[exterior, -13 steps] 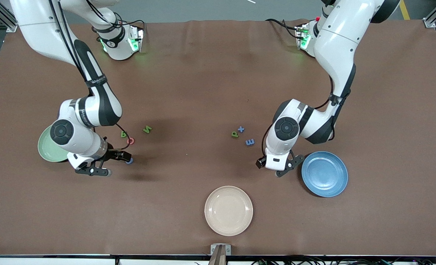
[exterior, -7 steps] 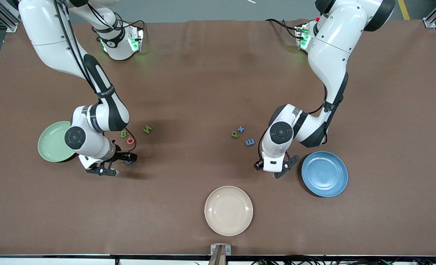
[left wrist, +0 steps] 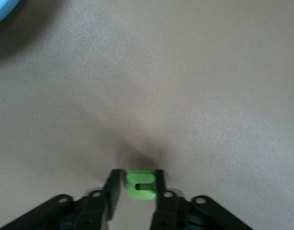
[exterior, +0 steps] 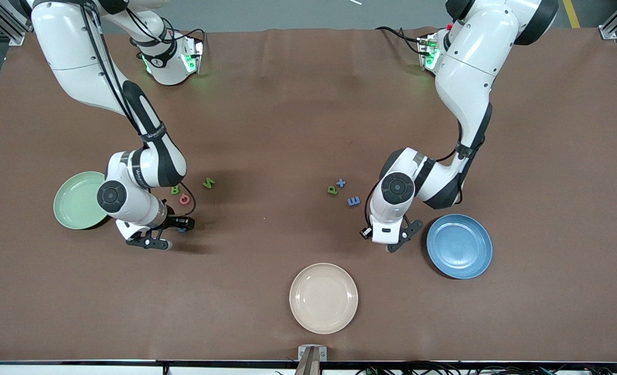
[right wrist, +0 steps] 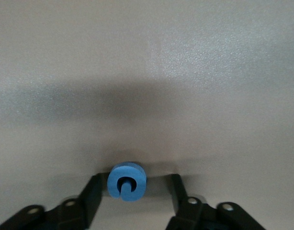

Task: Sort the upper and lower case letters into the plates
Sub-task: 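Carry the c to the blue plate while the right gripper carries C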

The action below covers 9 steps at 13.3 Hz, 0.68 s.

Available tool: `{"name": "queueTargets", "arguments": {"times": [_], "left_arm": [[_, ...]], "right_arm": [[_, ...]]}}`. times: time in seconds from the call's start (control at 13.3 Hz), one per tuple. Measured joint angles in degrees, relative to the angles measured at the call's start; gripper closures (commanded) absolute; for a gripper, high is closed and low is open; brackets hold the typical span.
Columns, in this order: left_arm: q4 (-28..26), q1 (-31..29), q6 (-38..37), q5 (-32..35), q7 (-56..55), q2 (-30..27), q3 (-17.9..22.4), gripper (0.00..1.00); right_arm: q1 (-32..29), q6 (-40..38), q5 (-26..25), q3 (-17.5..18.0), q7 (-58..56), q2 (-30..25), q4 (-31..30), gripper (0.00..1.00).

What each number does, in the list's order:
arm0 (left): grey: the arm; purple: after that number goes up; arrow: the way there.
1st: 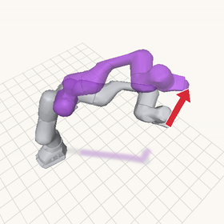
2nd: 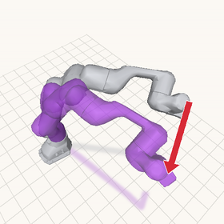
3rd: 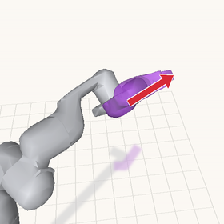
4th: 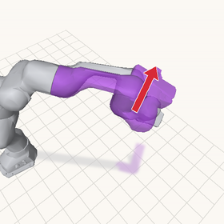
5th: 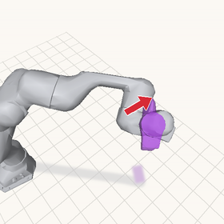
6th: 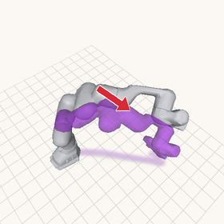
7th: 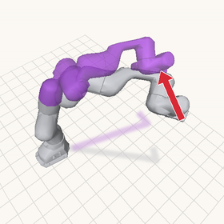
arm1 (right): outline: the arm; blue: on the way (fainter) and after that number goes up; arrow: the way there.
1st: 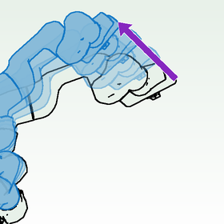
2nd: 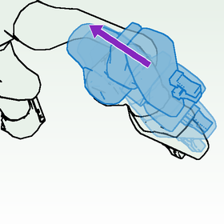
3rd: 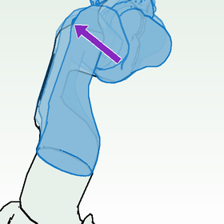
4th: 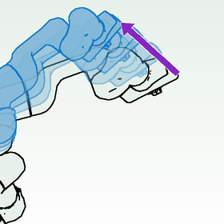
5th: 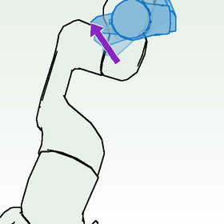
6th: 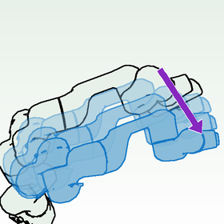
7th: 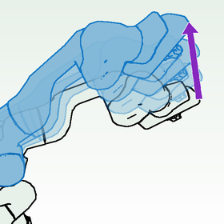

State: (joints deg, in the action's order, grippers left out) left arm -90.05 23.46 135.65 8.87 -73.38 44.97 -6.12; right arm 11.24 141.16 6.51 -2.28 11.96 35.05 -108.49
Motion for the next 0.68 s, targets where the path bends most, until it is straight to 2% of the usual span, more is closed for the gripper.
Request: {"name": "queueTargets", "arguments": {"times": [0.23,0.45,0.68], "left_arm": [[0.9,0.0,0.0,0.0,0.1,0.0,0.1,1.0],[3.3,-1.0,-0.7,0.0,2.1,-0.9,0.7,1.0],[4.5,-5.1,-4.0,0.0,11.4,-3.8,1.0,1.0]], "right_arm": [[0.0,-0.4,0.0,-0.5,0.0,-0.1,0.2,0.68],[0.0,-0.7,0.0,-0.8,0.0,-0.2,0.2,0.82],[0.0,-1.2,0.0,-0.8,-0.1,-0.2,0.4,0.83]]}}
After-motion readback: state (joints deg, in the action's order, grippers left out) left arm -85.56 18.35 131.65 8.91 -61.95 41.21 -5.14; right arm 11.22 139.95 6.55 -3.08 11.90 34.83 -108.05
